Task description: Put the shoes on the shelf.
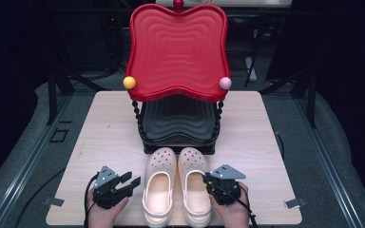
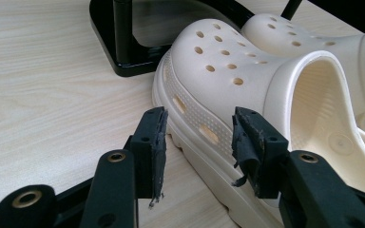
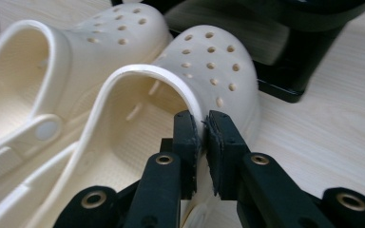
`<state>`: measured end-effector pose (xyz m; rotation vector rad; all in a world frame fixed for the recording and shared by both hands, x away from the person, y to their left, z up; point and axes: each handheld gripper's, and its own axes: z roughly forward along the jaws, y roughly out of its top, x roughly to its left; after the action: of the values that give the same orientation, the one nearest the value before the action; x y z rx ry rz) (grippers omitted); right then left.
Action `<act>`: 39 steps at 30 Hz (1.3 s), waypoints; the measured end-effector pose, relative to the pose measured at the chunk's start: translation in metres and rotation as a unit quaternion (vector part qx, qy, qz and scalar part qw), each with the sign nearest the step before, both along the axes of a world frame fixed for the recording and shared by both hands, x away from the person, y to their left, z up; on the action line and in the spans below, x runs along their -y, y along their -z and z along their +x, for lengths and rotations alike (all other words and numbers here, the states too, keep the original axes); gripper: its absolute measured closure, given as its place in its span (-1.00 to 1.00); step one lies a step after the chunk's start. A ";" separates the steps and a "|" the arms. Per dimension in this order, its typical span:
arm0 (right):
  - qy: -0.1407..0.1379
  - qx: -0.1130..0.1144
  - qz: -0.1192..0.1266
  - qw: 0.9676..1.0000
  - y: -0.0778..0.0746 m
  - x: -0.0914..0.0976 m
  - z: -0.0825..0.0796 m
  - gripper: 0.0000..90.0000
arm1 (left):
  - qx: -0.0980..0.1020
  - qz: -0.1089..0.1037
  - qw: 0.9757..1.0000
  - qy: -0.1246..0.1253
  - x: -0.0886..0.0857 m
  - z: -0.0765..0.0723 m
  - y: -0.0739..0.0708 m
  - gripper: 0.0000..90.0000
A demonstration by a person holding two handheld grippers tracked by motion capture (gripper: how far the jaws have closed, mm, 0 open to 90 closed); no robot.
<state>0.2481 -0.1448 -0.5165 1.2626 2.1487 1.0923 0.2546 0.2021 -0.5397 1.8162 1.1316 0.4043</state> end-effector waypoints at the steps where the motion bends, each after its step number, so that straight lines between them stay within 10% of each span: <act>1: -0.004 -0.002 0.003 1.000 0.000 -0.003 0.000 0.82 | 0.000 0.001 1.000 -0.001 0.000 0.000 0.000 0.23; 7: -0.002 0.014 -0.007 1.000 0.003 -0.011 -0.003 0.80 | -0.001 0.001 1.000 0.004 0.003 0.000 0.001 0.23; 13: -0.010 -0.019 0.029 0.999 0.001 0.002 0.000 0.64 | -0.002 0.005 1.000 0.008 0.004 0.000 0.002 0.23; 23: 0.007 0.042 -0.013 0.999 0.003 0.030 -0.008 0.40 | -0.015 0.027 0.999 0.009 0.004 0.004 0.007 0.29; 30: 0.009 -0.021 -0.003 1.000 0.031 0.033 0.003 0.73 | -0.022 0.046 0.999 0.008 0.009 0.005 0.011 0.38; 39: -0.007 -0.048 -0.024 0.999 0.042 0.016 0.000 0.92 | -0.032 0.050 0.998 0.026 0.017 0.006 0.019 0.43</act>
<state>0.2477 -0.1613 -0.5583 1.3041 2.2431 0.9989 0.2611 0.1852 -0.5586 1.9542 1.1216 0.3799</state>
